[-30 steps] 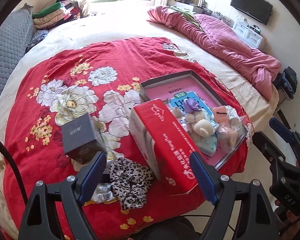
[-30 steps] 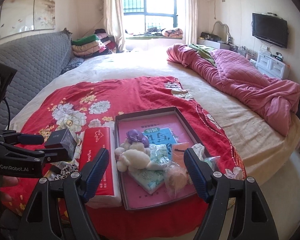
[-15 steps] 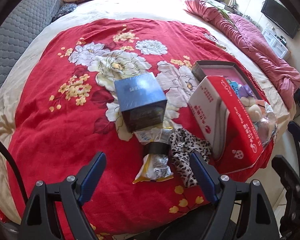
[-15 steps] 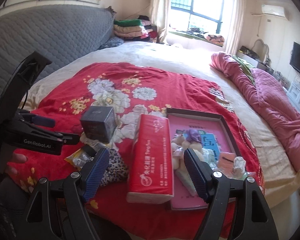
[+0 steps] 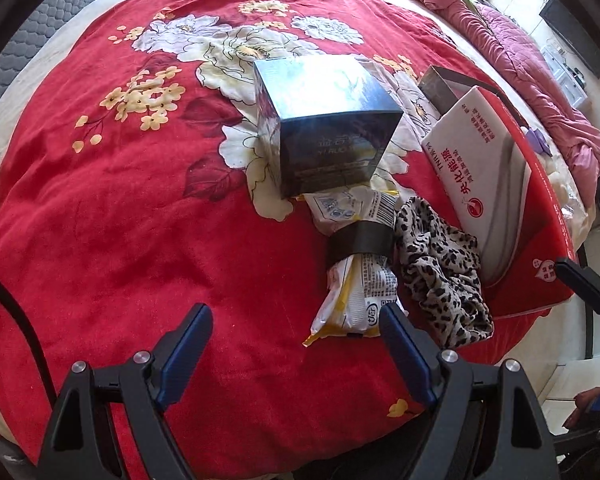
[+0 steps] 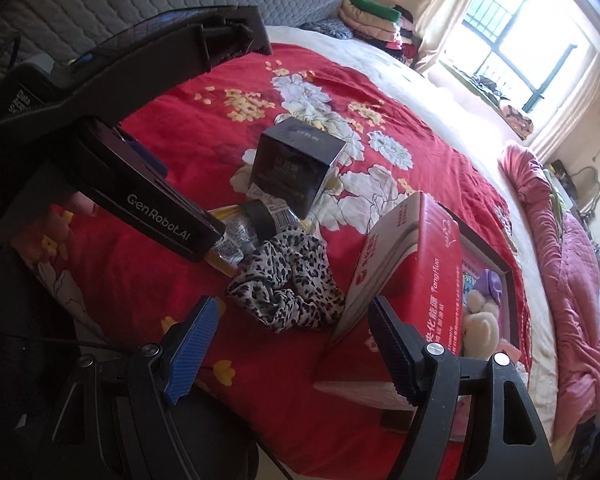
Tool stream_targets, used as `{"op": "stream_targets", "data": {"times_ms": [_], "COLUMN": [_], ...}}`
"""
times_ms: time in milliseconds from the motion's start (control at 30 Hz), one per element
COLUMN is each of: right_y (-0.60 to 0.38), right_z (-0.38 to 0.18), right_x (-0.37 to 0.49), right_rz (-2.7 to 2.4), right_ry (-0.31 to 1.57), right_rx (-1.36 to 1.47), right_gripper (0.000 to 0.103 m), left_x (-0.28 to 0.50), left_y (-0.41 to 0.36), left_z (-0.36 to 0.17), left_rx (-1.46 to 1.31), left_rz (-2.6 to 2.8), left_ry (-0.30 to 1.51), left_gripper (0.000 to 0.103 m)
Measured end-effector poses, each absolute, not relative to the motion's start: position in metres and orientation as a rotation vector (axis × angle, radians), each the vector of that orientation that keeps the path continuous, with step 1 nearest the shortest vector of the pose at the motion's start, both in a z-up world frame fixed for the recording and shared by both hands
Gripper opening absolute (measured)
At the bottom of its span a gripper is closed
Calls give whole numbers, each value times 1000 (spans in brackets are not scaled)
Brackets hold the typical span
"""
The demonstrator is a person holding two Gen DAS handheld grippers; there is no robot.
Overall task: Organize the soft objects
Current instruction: 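Grasp the snack packet with the left gripper while the right grasps the leopard-print scrunchie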
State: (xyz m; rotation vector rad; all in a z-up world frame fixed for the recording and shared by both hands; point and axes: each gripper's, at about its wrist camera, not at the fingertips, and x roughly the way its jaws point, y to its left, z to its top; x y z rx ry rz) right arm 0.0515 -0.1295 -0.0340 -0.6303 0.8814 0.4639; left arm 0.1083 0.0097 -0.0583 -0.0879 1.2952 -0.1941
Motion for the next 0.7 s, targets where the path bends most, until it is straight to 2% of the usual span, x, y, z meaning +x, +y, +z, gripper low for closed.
{"op": "stream_targets", "data": {"times_ms": [333, 400, 433, 467, 500, 533, 567, 700], "right_y": [-106, -105, -105, -106, -108, -110, -113, -127], "right_z": [-75, -83, -87, -89, -89, -89, -88, -64], "right_x": [67, 71, 73, 76, 78, 80, 83, 88], "right_rz": [467, 460, 451, 443, 440, 432, 414, 377], "right_ry": [888, 887, 888, 886, 885, 892, 891, 817], "right_rx": [-795, -821, -825, -826, -820, -805, -803, -723], "right_gripper": [77, 67, 55, 40, 33, 21, 17, 11], "left_x": [118, 121, 123, 125, 127, 129, 131, 137], "left_y": [9, 8, 7, 7, 7, 6, 6, -1], "left_z": [-65, -67, -68, -70, -72, -73, -74, -81], "left_rx": [-86, -97, -101, -102, -105, -114, -123, -171], "left_rz": [-257, -270, -275, -280, -282, -291, -299, -334], "left_ry": [1306, 1313, 1315, 1317, 1321, 1326, 1328, 1342], "left_gripper": [85, 85, 85, 85, 85, 85, 85, 85]}}
